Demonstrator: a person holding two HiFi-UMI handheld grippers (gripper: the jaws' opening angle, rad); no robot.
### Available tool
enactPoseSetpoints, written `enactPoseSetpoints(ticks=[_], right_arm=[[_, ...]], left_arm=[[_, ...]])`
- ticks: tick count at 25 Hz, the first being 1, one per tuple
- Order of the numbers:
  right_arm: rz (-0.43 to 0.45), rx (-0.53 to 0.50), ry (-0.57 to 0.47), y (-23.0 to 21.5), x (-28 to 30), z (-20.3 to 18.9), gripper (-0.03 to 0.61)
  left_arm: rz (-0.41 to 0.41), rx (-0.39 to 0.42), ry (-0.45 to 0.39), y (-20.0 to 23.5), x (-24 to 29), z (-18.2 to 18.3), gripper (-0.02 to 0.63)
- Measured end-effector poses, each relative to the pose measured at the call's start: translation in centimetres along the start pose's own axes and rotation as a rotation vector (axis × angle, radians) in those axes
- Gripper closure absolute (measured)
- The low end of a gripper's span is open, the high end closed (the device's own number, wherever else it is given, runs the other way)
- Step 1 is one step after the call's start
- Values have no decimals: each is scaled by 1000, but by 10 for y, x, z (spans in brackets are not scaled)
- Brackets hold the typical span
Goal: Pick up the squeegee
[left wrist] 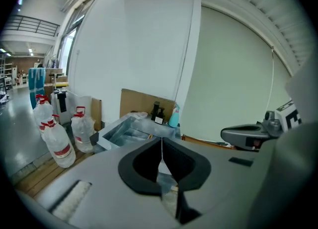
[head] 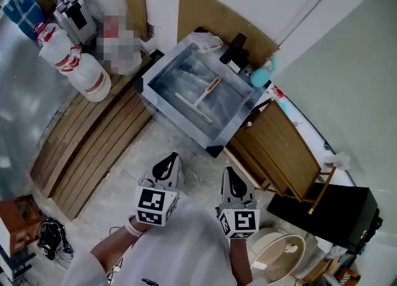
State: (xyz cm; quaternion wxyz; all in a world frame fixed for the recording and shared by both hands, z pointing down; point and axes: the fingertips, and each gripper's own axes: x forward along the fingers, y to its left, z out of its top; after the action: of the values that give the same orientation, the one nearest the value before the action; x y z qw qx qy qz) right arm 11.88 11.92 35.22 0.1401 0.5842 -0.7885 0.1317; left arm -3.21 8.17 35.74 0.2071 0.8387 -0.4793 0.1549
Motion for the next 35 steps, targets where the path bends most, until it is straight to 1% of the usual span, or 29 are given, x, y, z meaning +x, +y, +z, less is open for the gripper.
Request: enactPoseSetpoints(ticks=[3, 7, 10, 14, 17, 20, 26, 29, 35], right_arm=[[28, -16, 11, -7, 43, 18, 572], [61, -41, 2, -20, 91, 44, 572], [88, -38, -6, -32, 116, 58, 572], [141, -38, 0, -46, 145, 65, 572], [191, -56, 19, -54, 154, 64, 572], [217, -80, 23, -64, 162, 68, 572], [246, -109, 49, -74, 182, 63, 572], [302, -132, 83, -71, 195, 61, 571], [432, -287, 141, -50, 230, 43, 571]], left_arm=[[7, -7, -1, 23, 32, 21, 601], [21, -7, -13, 42, 65, 50, 601], [43, -16, -10, 46, 83, 63, 601], [87, -25, -2, 47, 101, 74, 601], [125, -55, 18, 46, 105, 71, 601], [148, -88, 31, 49, 112, 71, 601], [174, -99, 36, 58, 125, 70, 601], [172, -108, 50, 56, 138, 65, 601], [194, -139, 70, 63, 161, 52, 601]])
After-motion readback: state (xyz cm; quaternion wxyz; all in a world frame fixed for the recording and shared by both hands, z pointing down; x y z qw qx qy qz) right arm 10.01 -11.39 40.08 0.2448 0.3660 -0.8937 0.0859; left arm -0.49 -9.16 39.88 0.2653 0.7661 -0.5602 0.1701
